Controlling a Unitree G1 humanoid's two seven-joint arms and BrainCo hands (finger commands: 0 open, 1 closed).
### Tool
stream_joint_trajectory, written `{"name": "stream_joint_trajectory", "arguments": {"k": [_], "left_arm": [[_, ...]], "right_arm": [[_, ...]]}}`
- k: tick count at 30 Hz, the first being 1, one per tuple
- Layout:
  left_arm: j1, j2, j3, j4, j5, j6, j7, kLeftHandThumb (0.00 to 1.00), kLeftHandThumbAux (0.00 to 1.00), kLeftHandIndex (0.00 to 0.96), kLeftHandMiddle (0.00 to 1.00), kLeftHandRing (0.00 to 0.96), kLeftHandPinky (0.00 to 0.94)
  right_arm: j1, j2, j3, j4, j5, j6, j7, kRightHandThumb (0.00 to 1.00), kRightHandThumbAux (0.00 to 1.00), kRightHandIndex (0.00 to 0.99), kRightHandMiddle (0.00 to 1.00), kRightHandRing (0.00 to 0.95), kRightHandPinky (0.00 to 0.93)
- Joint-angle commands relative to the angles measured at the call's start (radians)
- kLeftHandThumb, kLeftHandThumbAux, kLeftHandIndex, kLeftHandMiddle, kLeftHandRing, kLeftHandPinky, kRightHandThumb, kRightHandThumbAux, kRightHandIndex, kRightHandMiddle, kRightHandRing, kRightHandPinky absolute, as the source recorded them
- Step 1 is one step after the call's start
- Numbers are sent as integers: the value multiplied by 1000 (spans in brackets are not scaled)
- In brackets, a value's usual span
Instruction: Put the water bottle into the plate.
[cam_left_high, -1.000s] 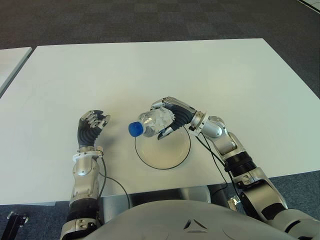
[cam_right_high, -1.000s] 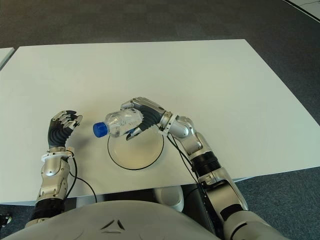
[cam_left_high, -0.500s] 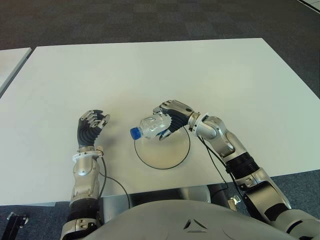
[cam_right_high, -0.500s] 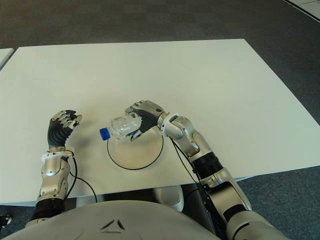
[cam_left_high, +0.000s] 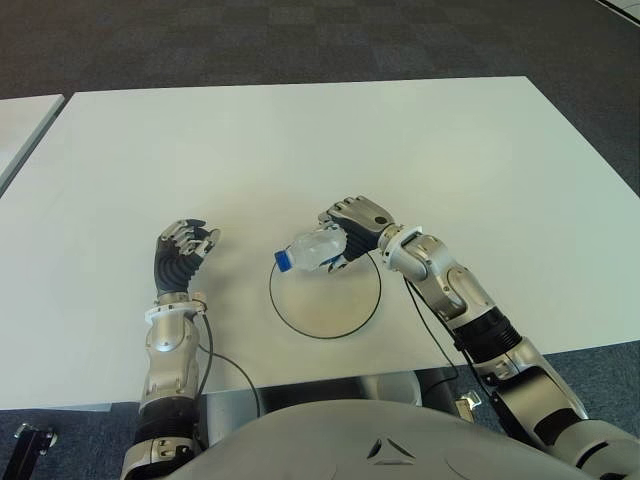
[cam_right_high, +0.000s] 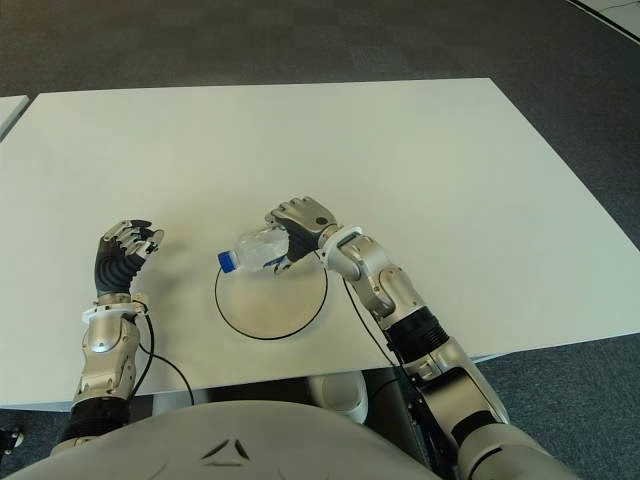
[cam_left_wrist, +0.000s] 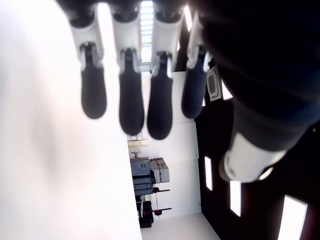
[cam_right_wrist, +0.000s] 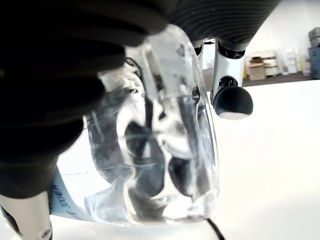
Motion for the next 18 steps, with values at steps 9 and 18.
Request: {"name": "stream_joint_trajectory", "arguments": {"k": [9, 18], "left_arm": [[1, 9, 4, -2, -10, 26, -14, 705, 713, 431, 550, 530, 520], [-3, 7, 6, 2, -7, 31, -8, 705, 712, 431, 539, 521, 506]], "right_arm": [[-25, -34, 30, -91, 4, 77, 167, 416, 710, 228, 292, 282, 295], [-67, -90, 37, -84, 89, -25, 244, 364, 681, 54, 52, 42, 58]]}}
